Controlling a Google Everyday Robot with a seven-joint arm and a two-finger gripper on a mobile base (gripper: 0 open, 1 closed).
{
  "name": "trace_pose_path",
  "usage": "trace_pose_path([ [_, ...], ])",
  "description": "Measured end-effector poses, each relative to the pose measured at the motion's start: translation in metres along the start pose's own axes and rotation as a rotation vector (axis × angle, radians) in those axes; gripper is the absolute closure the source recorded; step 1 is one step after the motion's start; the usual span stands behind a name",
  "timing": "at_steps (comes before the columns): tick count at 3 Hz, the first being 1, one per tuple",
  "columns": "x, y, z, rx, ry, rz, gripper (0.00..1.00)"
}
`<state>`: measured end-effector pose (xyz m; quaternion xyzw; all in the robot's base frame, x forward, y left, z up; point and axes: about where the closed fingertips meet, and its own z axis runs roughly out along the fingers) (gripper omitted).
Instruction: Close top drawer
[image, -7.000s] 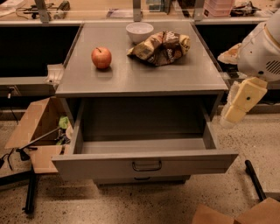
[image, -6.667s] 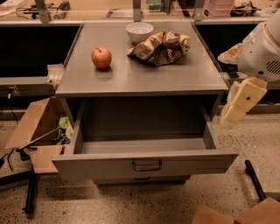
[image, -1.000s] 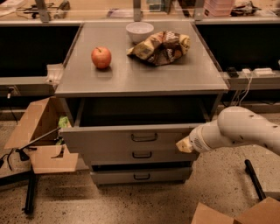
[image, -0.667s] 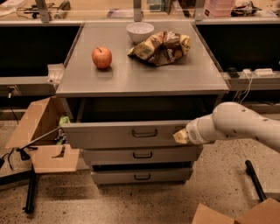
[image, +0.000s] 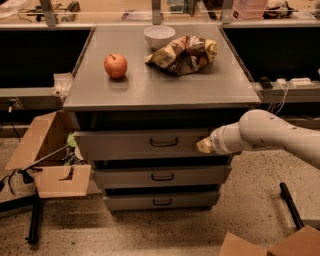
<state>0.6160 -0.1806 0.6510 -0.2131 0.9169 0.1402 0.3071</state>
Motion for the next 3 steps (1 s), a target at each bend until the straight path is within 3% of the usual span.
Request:
trace_pose_path([
  [1, -0.003, -0.003, 0.001, 0.003, -0.008, 0.010, 1.00],
  [2, -0.007, -0.016, -0.002, 0.010, -0.059, 0.051, 1.00],
  [3, 0.000, -0.018, -0.019, -0.049, -0.116, 0.081, 1.00],
])
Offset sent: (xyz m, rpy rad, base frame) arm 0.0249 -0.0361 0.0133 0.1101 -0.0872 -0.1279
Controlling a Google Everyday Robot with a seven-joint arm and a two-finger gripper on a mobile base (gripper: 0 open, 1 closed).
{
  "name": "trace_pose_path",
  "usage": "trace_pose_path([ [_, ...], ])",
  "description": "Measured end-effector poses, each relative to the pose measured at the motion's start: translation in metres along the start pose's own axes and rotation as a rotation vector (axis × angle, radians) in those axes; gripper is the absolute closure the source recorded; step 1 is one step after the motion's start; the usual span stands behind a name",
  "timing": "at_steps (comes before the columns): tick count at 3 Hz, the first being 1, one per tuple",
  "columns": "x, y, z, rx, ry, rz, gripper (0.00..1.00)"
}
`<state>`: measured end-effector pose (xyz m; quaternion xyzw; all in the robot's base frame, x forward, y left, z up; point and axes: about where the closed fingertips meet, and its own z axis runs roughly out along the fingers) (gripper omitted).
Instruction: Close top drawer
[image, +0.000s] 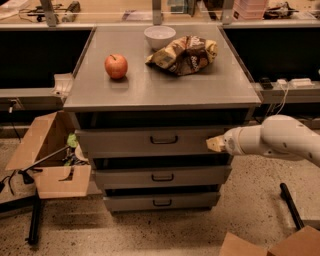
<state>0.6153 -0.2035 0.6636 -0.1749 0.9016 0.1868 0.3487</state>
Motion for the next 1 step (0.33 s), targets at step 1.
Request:
trace_pose_path([
  [1, 0.0119, 0.0105, -0.0366, -0.104, -0.038, -0.043, 1.00],
])
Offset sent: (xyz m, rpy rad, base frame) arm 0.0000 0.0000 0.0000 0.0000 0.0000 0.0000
